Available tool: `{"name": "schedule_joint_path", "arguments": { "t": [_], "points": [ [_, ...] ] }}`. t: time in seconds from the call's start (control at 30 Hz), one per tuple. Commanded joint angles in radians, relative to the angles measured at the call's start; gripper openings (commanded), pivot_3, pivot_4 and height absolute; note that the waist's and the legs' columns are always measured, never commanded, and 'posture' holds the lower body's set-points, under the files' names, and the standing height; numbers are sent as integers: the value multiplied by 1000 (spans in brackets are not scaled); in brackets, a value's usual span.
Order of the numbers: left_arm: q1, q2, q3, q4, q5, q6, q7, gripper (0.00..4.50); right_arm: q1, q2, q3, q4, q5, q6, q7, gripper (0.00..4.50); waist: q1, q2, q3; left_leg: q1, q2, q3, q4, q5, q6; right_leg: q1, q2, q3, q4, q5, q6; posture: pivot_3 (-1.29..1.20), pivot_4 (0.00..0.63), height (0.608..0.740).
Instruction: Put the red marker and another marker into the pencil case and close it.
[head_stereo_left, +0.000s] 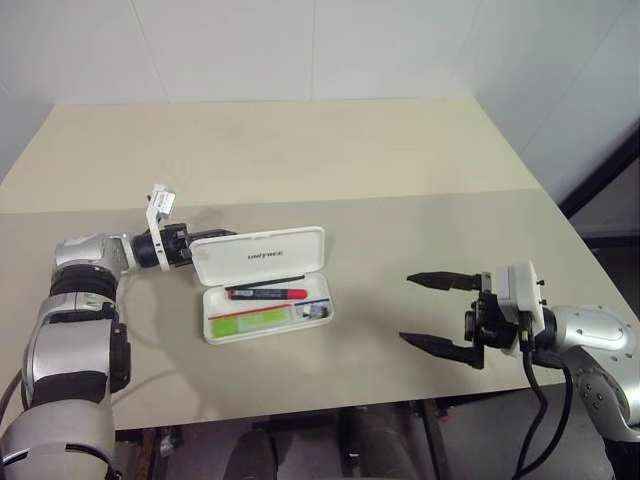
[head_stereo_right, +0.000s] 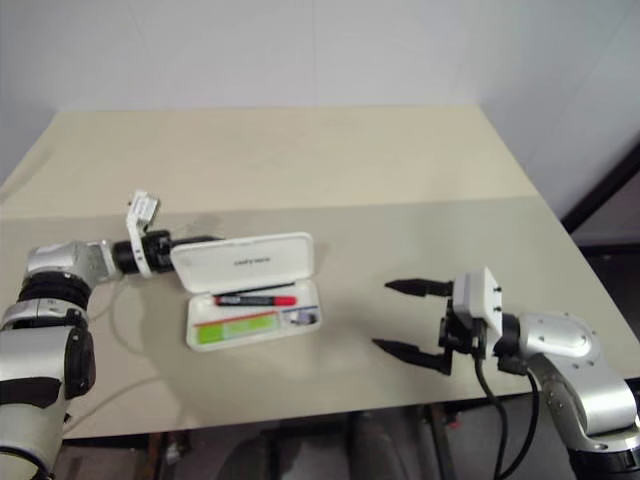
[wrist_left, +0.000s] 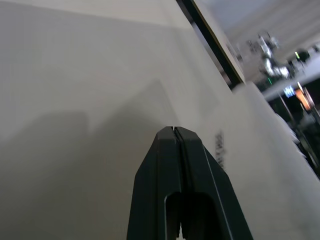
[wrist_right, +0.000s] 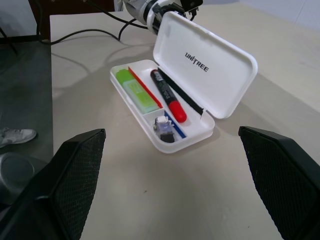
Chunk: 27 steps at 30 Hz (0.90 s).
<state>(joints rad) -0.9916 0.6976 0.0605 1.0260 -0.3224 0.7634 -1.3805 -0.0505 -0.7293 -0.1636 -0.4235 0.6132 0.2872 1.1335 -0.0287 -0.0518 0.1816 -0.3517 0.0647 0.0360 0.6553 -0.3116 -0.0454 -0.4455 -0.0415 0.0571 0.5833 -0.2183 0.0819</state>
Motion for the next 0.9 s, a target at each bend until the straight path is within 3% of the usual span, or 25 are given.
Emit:
{"name": "schedule_joint_path", "arguments": {
  "t": [0.03, 0.5, 0.9],
  "points": [
    [32, 35, -24, -129, 3, 29, -54, 14, -12, -7, -8, -20, 4, -8, -13, 4500, -1, 0, 0, 0, 0, 0, 0, 0, 0, 0, 0, 0, 0, 0, 0, 0, 150, 740],
    [300, 116, -118, -729, -25, 64, -44, 14, -45, 1, 27, 4, -19, -17, -25, 4500, 0, 0, 0, 0, 0, 0, 0, 0, 0, -1, 0, 1, 0, -1, -1, 0, 150, 740],
    [418, 139, -222, -904, 39, 8, 35, 14, -40, 3, 28, 3, -31, -18, -36, 4500, -1, 0, 0, 1, 0, 0, 3, 0, 0, -1, 0, 3, 0, -1, 0, 0, 150, 740]
  ]
}}
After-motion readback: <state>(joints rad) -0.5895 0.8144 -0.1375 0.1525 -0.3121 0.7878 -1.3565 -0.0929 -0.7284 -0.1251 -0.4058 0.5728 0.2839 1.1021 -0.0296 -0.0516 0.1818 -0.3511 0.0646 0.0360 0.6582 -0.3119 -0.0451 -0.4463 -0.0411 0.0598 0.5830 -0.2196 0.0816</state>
